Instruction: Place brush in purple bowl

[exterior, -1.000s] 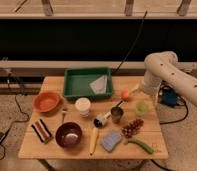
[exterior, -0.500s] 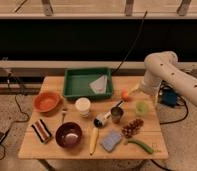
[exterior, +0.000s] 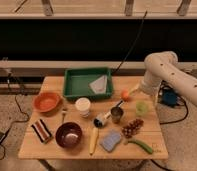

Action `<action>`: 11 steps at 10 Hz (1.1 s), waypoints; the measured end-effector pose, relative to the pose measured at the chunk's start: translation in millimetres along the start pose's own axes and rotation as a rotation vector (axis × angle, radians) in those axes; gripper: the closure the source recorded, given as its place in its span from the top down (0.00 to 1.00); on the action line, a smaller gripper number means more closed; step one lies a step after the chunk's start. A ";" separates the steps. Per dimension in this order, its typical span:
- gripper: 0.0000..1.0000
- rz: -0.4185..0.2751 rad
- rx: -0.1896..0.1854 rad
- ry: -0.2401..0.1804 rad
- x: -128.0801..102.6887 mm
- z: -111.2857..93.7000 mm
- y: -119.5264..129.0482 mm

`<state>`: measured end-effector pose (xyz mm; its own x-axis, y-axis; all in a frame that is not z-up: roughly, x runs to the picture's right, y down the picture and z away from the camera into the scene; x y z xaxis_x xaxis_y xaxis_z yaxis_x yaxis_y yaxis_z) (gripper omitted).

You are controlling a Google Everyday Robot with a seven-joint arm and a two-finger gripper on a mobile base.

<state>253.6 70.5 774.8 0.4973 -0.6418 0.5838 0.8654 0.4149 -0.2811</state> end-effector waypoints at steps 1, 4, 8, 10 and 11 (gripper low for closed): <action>0.80 -0.001 0.000 -0.001 0.0 -0.7 -0.7; 0.80 -0.051 -0.012 -0.018 -2.3 -1.3 -19.4; 0.80 -0.150 -0.012 -0.047 -30.3 5.5 -96.5; 0.80 -0.188 -0.007 -0.063 -40.3 14.7 -121.8; 0.80 -0.207 0.006 -0.070 -41.6 25.7 -131.0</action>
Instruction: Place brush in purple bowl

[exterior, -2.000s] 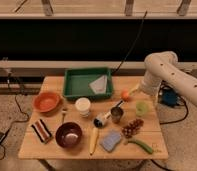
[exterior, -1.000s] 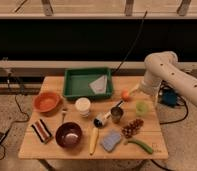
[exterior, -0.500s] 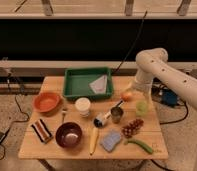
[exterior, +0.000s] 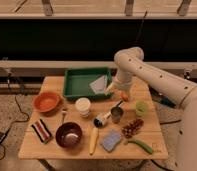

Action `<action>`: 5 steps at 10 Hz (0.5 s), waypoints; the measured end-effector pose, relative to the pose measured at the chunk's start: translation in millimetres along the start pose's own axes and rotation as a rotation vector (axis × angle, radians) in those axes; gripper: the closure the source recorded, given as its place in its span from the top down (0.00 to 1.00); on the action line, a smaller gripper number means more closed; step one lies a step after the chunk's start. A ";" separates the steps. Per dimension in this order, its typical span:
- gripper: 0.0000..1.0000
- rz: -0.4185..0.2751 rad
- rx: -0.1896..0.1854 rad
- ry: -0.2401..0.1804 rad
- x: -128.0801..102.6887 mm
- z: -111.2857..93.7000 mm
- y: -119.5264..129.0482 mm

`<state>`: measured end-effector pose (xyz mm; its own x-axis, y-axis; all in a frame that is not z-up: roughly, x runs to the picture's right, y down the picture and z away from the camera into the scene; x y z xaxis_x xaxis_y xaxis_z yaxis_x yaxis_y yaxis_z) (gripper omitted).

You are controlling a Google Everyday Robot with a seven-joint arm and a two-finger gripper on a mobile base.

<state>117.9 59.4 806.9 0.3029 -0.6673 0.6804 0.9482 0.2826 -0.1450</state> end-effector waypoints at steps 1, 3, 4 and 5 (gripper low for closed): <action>0.80 -0.008 0.007 -0.004 2.4 7.9 -3.1; 0.80 -0.001 0.019 -0.011 14.8 19.7 1.8; 0.80 0.006 0.021 -0.015 19.4 22.8 4.3; 0.80 0.012 0.022 -0.021 23.5 25.4 7.1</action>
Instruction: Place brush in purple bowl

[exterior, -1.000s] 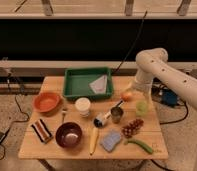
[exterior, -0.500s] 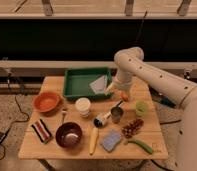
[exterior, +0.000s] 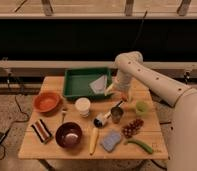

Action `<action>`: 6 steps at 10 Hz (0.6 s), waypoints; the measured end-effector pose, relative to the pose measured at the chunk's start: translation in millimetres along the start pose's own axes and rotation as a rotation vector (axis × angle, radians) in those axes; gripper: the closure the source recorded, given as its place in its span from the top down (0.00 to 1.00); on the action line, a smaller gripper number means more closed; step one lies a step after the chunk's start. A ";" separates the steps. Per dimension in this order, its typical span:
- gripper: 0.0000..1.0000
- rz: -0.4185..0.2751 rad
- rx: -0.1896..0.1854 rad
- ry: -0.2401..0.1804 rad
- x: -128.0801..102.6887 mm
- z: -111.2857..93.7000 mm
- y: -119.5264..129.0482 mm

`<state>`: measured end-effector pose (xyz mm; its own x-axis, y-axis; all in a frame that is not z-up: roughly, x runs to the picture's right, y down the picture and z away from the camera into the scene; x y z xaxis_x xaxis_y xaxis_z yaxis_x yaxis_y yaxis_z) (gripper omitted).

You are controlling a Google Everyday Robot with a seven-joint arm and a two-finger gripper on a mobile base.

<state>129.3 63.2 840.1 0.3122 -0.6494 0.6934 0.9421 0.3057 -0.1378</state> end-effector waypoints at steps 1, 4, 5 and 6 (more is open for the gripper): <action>0.80 0.004 -0.002 -0.008 3.7 4.6 2.1; 0.80 -0.007 -0.016 -0.032 6.0 28.9 -2.9; 0.80 -0.011 -0.016 -0.035 7.4 37.3 -3.7; 0.80 -0.012 -0.018 -0.037 8.8 43.6 -2.4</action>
<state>124.5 87.1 877.3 0.2959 -0.6265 0.7211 0.9480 0.2852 -0.1413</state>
